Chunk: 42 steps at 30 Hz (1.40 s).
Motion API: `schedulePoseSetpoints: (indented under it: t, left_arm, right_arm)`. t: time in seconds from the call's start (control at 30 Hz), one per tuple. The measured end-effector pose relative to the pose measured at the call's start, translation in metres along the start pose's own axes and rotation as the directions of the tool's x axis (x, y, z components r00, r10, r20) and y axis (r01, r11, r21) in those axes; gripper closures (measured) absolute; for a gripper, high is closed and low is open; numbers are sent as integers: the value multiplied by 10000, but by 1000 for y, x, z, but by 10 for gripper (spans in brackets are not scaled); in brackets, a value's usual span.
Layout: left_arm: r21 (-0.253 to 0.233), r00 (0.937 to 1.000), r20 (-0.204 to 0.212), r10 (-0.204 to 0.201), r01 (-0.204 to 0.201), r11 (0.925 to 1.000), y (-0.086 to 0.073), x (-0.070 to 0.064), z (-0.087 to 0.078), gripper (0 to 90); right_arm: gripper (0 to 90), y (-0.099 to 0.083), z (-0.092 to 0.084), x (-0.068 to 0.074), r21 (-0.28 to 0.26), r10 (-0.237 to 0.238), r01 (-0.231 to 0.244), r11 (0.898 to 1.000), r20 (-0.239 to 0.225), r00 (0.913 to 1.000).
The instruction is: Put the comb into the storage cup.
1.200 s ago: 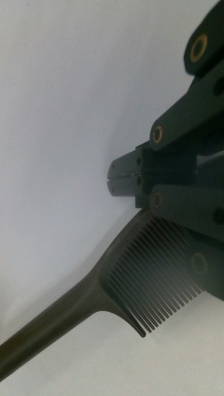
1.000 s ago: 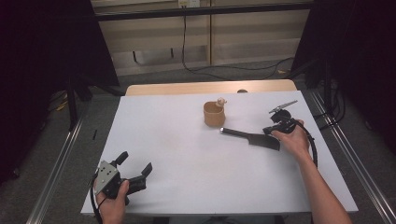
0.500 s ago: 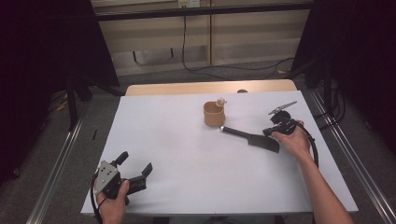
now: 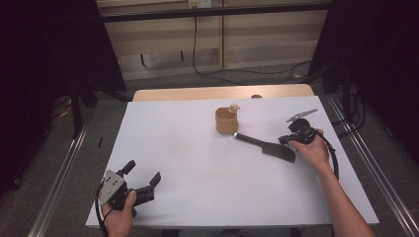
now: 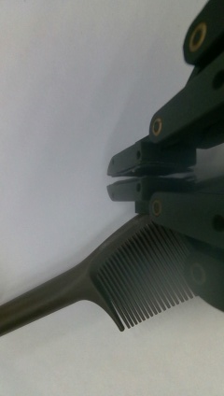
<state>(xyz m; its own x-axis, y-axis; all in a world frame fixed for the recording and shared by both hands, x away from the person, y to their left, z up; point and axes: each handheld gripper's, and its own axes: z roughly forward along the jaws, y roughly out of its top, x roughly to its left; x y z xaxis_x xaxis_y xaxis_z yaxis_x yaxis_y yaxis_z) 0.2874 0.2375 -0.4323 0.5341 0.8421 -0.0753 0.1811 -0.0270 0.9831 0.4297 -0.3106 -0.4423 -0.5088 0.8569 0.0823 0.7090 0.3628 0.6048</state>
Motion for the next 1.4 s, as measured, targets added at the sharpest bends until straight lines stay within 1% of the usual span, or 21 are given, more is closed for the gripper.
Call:
schedulePoseSetpoints:
  t: [0.13, 0.2, 0.27, 0.37, 0.4, 0.43, 0.47, 0.5, 0.6, 0.7, 0.77, 0.87, 0.97, 1.03, 1.07, 1.1, 1.13, 1.2, 1.23, 1.33, 1.4]
  left_arm:
    - [13, 10000, -19, 10, -10, 10000, 0, 1, 0, 25]
    - [36, 10000, -4, 38, -38, 10000, 0, 0, 0, 25]
    - [37, 10000, -4, 59, -59, 10000, 0, 0, 0, 25]
    - [10, 10000, 5, 23, -23, 10000, 0, 0, 0, 25]
    - [-32, 10000, -5, -11, 11, 10000, 0, 0, 0, 25]
    - [-33, 10000, -19, -13, 13, 10000, 0, 0, 0, 25]
    - [-22, 10000, -14, -7, 7, 10000, 0, 0, 0, 25]
    - [-12, 10000, -8, -1, 1, 10000, 0, 0, 0, 25]
    - [-46, 10000, 13, -20, 20, 10000, 0, 0, 0, 25]
    - [-66, 10000, 26, -35, 36, 10000, 0, 0, 0, 25]
    - [-22, 10000, 30, -5, 5, 10000, 1, 1, 0, 25]
    - [20, 10000, 40, 21, -21, 10000, 0, 1, 0, 25]
    - [-29, 10000, 19, -37, 37, 10000, 0, 1, 2, 25]
    - [59, 10000, 16, 7, -7, 10000, 0, 2, 2, 25]
    - [84, 10000, -10, 41, -41, 10000, 0, 2, 2, 25]
    - [92, 10000, -44, 25, -25, 10000, 0, 2, 2, 25]
    - [68, 10000, -69, 16, -15, 10000, 0, 2, 2, 25]
    - [62, 9999, -121, 18, -18, 10000, -1, 2, 1, 25]
    - [85, 9999, -145, -20, 21, 10000, -1, 3, 1, 25]
    - [76, 9999, -152, -55, 56, 10000, -1, 4, 2, 25]
    - [93, 9999, -157, -72, 73, 9999, -1, 4, 3, 25]
  right_arm:
    - [793, -6, -8, 0, -948, 194, -191, 9953, 24, 9998]
    - [704, -8, -13, 0, -1326, 237, -246, 9909, -78, 9997]
    - [645, -11, -17, 0, -1650, 367, -360, 9856, 14, 9993]
    - [455, -12, -24, -2, -1989, 580, -554, 9784, 72, 9983]
    - [351, -13, -30, -3, -2296, 722, -704, 9707, -8, 9974]
    - [351, -13, -30, -3, -2296, 722, -704, 9707, -8, 9974]
    - [258, -13, -35, -4, -2483, 767, -746, 9658, -15, 9971]
    - [258, -13, -35, -4, -2483, 767, -746, 9658, -15, 9971]
    - [114, -15, -38, -4, -2698, 770, -766, 9599, -92, 9970]
    - [49, -16, -43, -3, -2918, 674, -745, 9536, -342, 9971]
    - [48, -15, -46, -2, -3034, 501, -728, 9501, -820, 9954]
    - [31, -14, -47, 1, -3013, 341, -568, 9518, -802, 9962]
    - [42, -11, -46, 5, -3110, 13, -376, 9497, -1160, 9932]
    - [53, -7, -44, 10, -3108, -203, -159, 9503, -1130, 9934]
    - [68, -5, -42, 12, -3012, -309, -27, 9536, -1067, 9938]
    - [90, -1, -40, 18, -2953, -612, 378, 9547, -707, 9956]
    - [90, -1, -40, 18, -2953, -612, 378, 9547, -707, 9956]
    - [67, 3, -37, 21, -2908, -710, 341, 9562, -1173, 9906]
    - [63, 5, -36, 23, -2812, -788, 402, 9588, -1273, 9887]
    - [66, 11, -33, 23, -2937, -781, 303, 9554, -1523, 9852]
    - [68, 16, -31, 22, -2877, -839, 322, 9572, -1694, 9820]
